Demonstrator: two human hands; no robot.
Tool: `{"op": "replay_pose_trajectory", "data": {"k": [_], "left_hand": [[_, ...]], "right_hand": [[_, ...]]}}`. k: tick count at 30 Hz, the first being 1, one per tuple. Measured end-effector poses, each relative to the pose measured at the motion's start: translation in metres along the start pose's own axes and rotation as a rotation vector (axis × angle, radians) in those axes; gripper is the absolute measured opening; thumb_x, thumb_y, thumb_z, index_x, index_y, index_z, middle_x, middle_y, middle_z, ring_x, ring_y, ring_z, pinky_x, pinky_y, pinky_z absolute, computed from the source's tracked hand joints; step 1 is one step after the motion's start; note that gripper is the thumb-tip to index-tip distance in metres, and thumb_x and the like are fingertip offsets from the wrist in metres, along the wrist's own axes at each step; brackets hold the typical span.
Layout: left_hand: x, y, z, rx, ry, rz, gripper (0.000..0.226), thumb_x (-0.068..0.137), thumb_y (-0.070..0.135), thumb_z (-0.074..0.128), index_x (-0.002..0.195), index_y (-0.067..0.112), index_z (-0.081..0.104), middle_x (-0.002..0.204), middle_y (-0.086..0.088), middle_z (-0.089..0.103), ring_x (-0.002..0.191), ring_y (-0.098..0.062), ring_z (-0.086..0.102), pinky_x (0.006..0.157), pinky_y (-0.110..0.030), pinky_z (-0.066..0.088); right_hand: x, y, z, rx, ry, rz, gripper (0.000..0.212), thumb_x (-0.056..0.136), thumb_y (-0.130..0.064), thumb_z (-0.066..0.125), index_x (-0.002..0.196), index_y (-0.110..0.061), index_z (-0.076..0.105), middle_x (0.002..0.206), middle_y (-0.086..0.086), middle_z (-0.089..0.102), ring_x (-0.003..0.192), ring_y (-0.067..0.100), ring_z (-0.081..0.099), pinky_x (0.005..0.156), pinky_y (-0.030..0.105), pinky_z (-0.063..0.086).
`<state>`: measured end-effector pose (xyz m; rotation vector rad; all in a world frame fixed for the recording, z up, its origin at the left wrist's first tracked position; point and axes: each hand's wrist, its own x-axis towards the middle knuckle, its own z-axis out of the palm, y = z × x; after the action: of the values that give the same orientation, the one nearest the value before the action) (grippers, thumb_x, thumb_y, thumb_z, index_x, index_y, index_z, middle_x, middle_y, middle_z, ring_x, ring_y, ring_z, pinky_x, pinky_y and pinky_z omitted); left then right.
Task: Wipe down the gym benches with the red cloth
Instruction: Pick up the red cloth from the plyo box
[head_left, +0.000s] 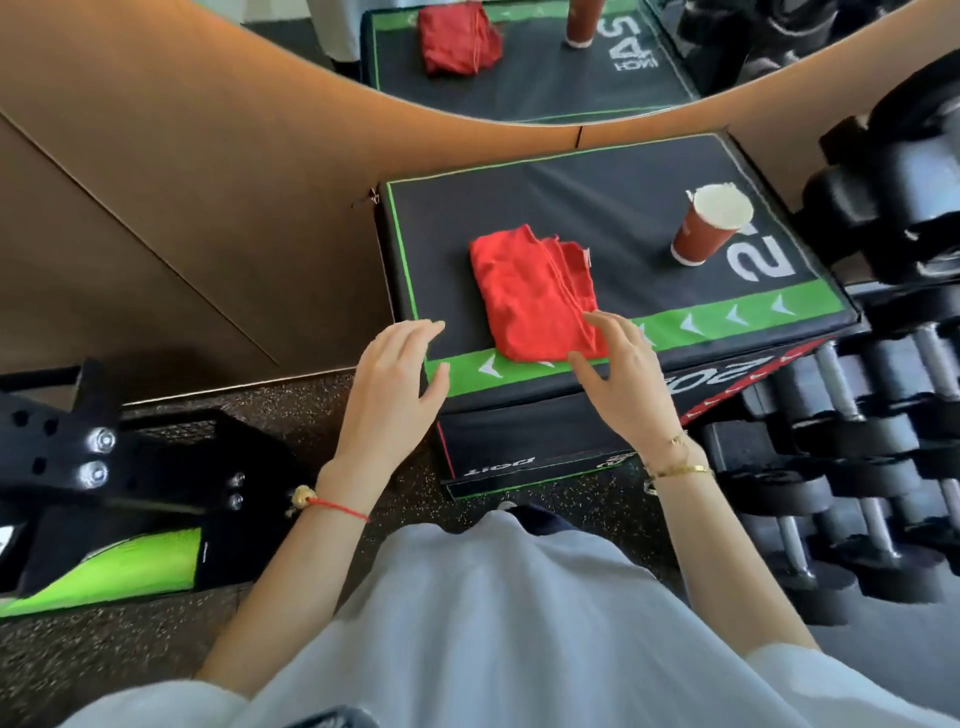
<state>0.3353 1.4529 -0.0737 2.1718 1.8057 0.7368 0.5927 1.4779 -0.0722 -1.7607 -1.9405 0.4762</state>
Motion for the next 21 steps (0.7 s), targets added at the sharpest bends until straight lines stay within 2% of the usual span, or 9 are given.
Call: {"op": "replay_pose_trajectory", "data": {"k": [6,11,14,17,21], "left_hand": [[0.033,-0.004,0.035,0.054,0.015,-0.082,0.039,0.094,0.020,0.056,0.132,0.011,0.055,0.130,-0.004,0.059,0.125,-0.021,0.050,0.111,-0.036,0.037],[0.047,-0.010,0.062,0.079,0.000,-0.149,0.040,0.094,0.019,0.057,0.132,0.008,0.055,0.133,-0.007,0.057,0.130,-0.025,0.046,0.113,-0.040,0.036],[0.050,-0.015,0.072,0.097,-0.012,-0.176,0.041,0.094,0.021,0.056,0.133,0.008,0.054,0.135,-0.008,0.055,0.133,-0.026,0.044,0.114,-0.042,0.035],[0.052,-0.018,0.078,0.110,-0.021,-0.195,0.042,0.093,0.021,0.057,0.134,0.009,0.053,0.136,-0.008,0.053,0.134,-0.026,0.042,0.115,-0.042,0.034],[0.050,-0.021,0.084,0.112,-0.013,-0.198,0.041,0.093,0.021,0.056,0.132,0.009,0.055,0.138,-0.008,0.051,0.134,-0.027,0.041,0.114,-0.043,0.034]], "right_hand": [[0.062,0.026,0.009,-0.044,-0.084,0.045,0.058,0.092,-0.031,0.060,0.138,0.001,0.044,0.142,0.014,0.047,0.134,0.030,0.038,0.112,0.039,0.030],[0.099,0.034,0.029,-0.153,-0.182,0.120,0.083,0.089,-0.052,0.055,0.147,0.000,0.026,0.151,0.016,0.032,0.141,0.033,0.025,0.116,0.043,0.021],[0.109,0.031,0.041,-0.221,-0.206,0.139,0.091,0.086,-0.062,0.052,0.146,0.002,0.026,0.153,0.018,0.028,0.143,0.033,0.022,0.118,0.046,0.018],[0.109,0.028,0.052,-0.246,-0.151,0.107,0.088,0.084,-0.063,0.054,0.141,0.001,0.035,0.149,0.016,0.034,0.140,0.031,0.028,0.116,0.045,0.021],[0.110,0.023,0.058,-0.167,-0.084,0.112,0.064,0.081,-0.048,0.064,0.125,-0.003,0.049,0.135,0.013,0.046,0.125,0.033,0.040,0.104,0.042,0.032]]}}
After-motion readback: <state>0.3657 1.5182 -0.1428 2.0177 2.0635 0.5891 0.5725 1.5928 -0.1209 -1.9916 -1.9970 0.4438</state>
